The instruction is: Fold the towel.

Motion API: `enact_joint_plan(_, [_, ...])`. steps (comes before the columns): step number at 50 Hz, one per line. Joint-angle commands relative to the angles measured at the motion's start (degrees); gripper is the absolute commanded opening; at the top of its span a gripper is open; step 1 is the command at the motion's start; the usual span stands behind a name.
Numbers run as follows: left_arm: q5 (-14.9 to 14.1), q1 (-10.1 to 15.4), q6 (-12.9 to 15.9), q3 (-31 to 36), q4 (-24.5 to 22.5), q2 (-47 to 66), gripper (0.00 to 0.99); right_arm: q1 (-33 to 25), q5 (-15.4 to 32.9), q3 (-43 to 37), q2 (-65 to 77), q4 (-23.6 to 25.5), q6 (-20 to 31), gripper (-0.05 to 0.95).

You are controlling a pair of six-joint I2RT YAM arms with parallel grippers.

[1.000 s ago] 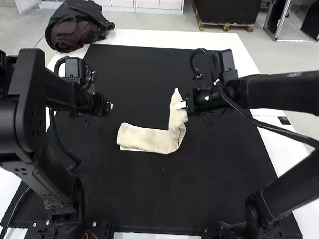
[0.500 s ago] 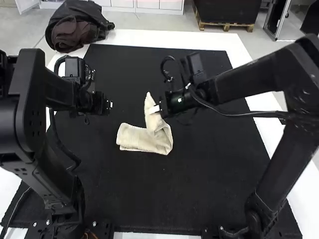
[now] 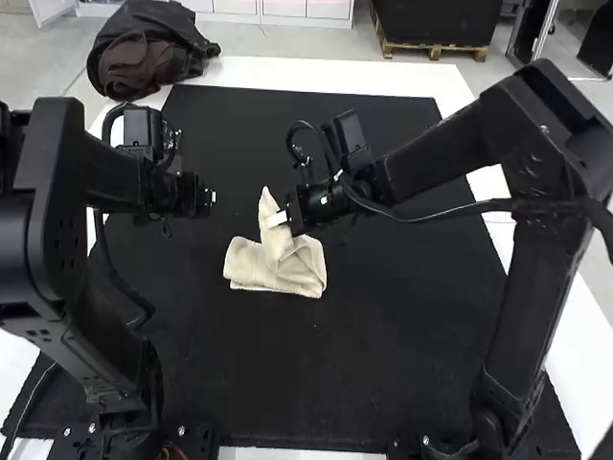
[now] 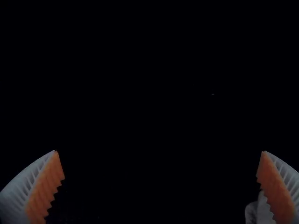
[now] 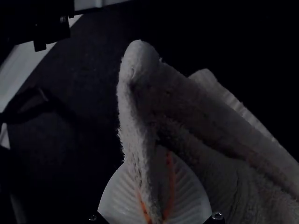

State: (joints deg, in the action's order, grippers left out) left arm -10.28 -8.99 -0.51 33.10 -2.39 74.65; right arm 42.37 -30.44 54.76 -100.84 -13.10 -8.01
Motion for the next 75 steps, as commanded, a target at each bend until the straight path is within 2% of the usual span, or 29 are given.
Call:
enact_joint_plan(1, [0.5, -0.7, -0.5, -0.3, -0.3, -1.4, 0.969, 1.4, -0.2, 2.4, -1.4, -1.6, -0.5, -0.02])
enact_joint_plan(17, [0.4, -0.8, -0.5, -0.5, 0.0, -2.2, 0.969, 2.8, 0.4, 5.8, -6.1, -3.9, -0.9, -0.02])
enact_joint_plan(18, [0.4, -0.7, -0.5, -0.5, 0.1, -2.3, 0.969, 2.8, 0.4, 6.0, -6.4, -4.2, -1.2, 0.01])
enact_joint_plan(20, [0.4, -0.7, -0.5, -0.5, 0.2, -2.5, 0.969, 2.7, 0.5, 6.3, -7.0, -4.7, -1.8, 0.20])
enact_joint_plan(22, [0.4, -0.7, -0.6, -0.5, 0.2, -2.7, 0.969, 2.8, 0.5, 6.7, -7.4, -4.7, -2.0, 0.32])
enact_joint_plan(26, [0.4, -0.7, -0.7, -0.5, 0.2, -3.3, 0.969, 2.8, 0.4, 7.2, -7.7, -5.4, -2.4, 0.35])
enact_joint_plan(31, [0.5, -0.8, -1.2, -0.4, -0.2, -4.3, 0.969, 2.8, -1.4, 7.4, -7.8, -6.9, -4.4, 0.55])
enact_joint_plan(35, [0.5, -0.7, -1.2, -0.3, -0.2, -5.0, 0.969, 3.1, -1.8, 7.8, -7.7, -6.8, -4.9, 0.77])
enact_joint_plan(37, [0.5, -0.6, -1.2, -0.3, -0.3, -5.2, 0.969, 3.1, -1.8, 7.9, -7.5, -6.8, -4.9, 0.80])
enact_joint_plan(47, [0.5, -0.5, -2.0, -0.5, -0.4, -5.4, 0.969, 1.4, -1.6, 7.9, -5.5, -6.2, -4.7, 0.78])
enact_joint_plan(49, [0.5, -0.6, -2.0, -0.5, -0.4, -5.4, 0.969, 0.9, -1.6, 7.7, -4.9, -5.2, -4.4, 0.60])
enact_joint_plan(51, [0.5, -0.7, -2.0, -0.5, -0.4, -5.4, 0.969, 0.4, -1.6, 7.5, -4.3, -4.5, -3.7, 0.35])
enact_joint_plan(53, [0.5, -0.8, -2.1, -0.5, -0.4, -5.4, 0.969, -0.2, -1.5, 6.8, -3.5, -4.2, -3.2, 0.15])
enact_joint_plan(55, [0.5, -0.8, -2.0, -0.5, -0.4, -5.4, 0.969, -0.7, -0.9, 6.1, -2.5, -4.3, -3.2, 0.00])
enact_joint_plan(75, [0.5, -0.8, -2.1, -0.4, 0.0, -5.4, 0.969, -3.1, 3.0, -0.8, -2.4, -4.7, 0.1, -0.02])
